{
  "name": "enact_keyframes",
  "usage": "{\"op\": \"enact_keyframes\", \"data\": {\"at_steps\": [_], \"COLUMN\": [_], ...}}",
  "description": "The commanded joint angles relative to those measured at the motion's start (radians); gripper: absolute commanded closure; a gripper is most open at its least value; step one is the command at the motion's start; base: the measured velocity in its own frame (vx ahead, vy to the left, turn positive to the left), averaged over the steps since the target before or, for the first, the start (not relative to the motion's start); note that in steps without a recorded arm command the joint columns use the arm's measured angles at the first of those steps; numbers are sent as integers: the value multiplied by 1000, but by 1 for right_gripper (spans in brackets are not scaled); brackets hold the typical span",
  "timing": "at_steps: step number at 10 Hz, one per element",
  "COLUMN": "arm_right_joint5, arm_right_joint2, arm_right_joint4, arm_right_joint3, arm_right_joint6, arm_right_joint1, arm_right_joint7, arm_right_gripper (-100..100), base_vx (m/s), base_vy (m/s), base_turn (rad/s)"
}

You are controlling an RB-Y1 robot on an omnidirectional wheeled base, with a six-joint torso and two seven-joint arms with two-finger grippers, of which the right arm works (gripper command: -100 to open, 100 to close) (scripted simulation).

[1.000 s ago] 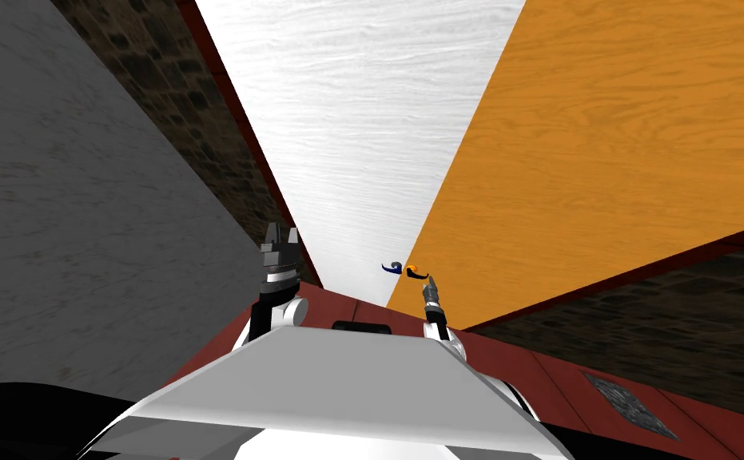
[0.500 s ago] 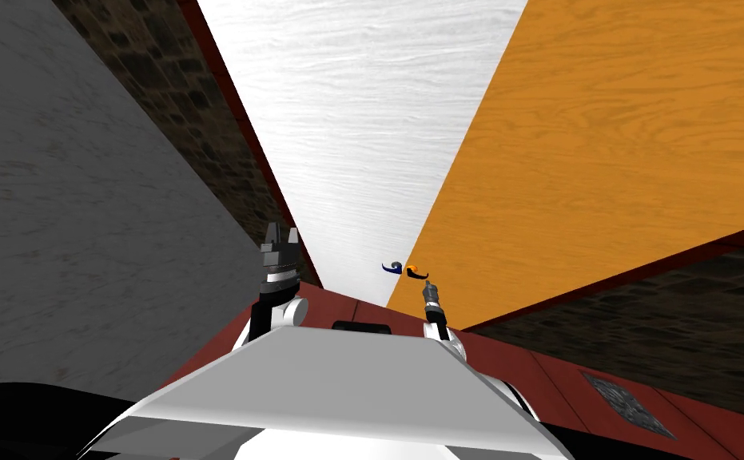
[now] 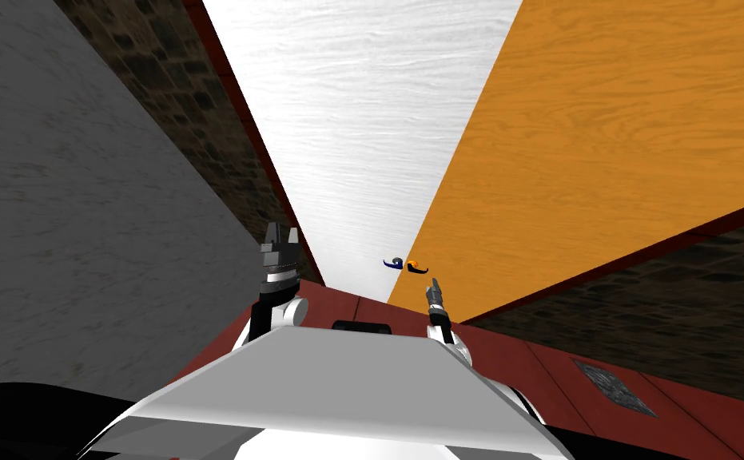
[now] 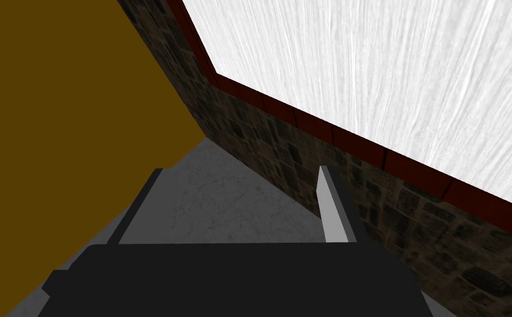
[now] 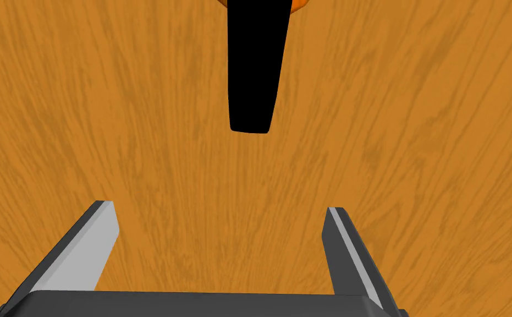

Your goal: Pull the door open

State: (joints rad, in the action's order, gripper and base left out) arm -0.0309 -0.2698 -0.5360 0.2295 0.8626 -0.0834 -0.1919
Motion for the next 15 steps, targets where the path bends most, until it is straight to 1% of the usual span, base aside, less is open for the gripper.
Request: {"op": "enact_keyframes", "data": {"at_steps": [1, 3, 4, 5, 6, 7, 8, 9, 11, 12, 13, 14, 15], "arm_right_joint5": [3, 10, 15, 24, 26, 23, 7, 5, 5, 5, -10, -10, -20], "arm_right_joint2": [-1, 6, 13, 27, 29, 28, -4, -8, -8, -8, -37, -37, -54], "arm_right_joint4": [-1, -7, -11, -18, -19, 7, 20, 22, 16, 22, 35, 35, 44], "arm_right_joint3": [-5, -17, -26, -43, -45, -40, -14, -10, -10, -10, 15, 15, 31], "arm_right_joint6": [1, 1, 1, 1, 1, 17, 20, 21, 21, 21, 26, 26, 32], "arm_right_joint1": [-1, -7, -14, -26, -28, -35, -7, -3, -3, -3, 22, 22, 37], "arm_right_joint7": [-7, -14, -17, -22, -22, -16, -21, -21, -21, -21, -25, -25, -29], "arm_right_gripper": [-100, -100, -100, -100, -100, -100, -100, -100, -100, -100, -100, -100, -100], "base_vx": [-161, -174, -181, -198, -122, -38, 38, 73, 38, 7, 79, 91, 144], "base_vy": [119, 41, 37, 58, 40, 12, 0, 4, -1, -6, -14, -23, -50], "base_turn": [11, 17, 47, 80, 41, 2, -69, -47, 4, 4, -40, -30, 12]}}
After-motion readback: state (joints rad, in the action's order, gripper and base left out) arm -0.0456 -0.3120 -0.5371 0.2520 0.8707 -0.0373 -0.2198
